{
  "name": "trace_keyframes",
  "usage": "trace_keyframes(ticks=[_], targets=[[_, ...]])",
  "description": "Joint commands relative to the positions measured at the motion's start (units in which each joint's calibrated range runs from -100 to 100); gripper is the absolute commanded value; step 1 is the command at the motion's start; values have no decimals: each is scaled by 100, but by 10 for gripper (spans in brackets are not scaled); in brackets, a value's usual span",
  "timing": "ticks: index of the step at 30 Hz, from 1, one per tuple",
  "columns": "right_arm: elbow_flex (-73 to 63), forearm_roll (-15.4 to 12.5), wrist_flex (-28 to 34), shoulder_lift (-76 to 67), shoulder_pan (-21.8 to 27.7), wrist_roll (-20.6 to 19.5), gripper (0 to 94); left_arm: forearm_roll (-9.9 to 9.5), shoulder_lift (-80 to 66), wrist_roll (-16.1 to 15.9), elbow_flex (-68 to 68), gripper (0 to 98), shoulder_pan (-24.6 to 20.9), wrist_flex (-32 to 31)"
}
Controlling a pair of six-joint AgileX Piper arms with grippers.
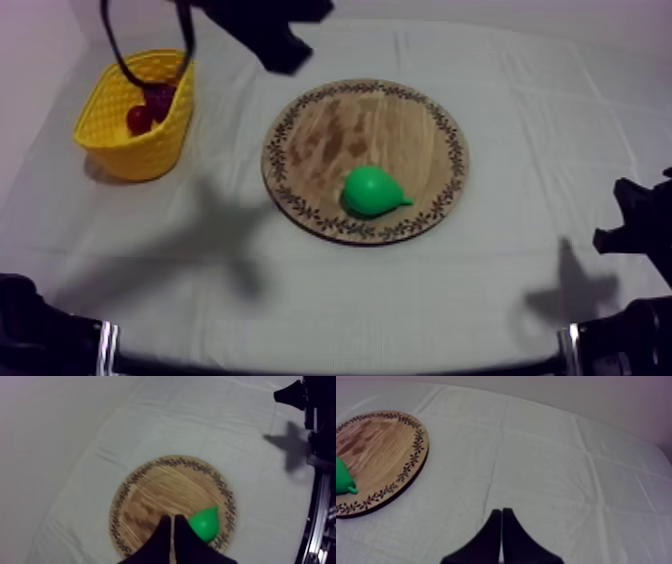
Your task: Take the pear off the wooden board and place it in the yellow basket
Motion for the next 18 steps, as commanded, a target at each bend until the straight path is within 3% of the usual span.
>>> trace_keyframes(ticks=[1,10,15,18], targets=[[5,2,-2,-5,0,2,5,-32,167,24,106,0,101,-94],[5,2,-2,-5,0,2,5,-94,657,45,475,0,205,-434],[5,2,-2,-5,0,2,5,-58,793,-99,462,4,223,-333],[5,2,-2,-5,0,2,5,-33,850,-162,357,87,230,-149]])
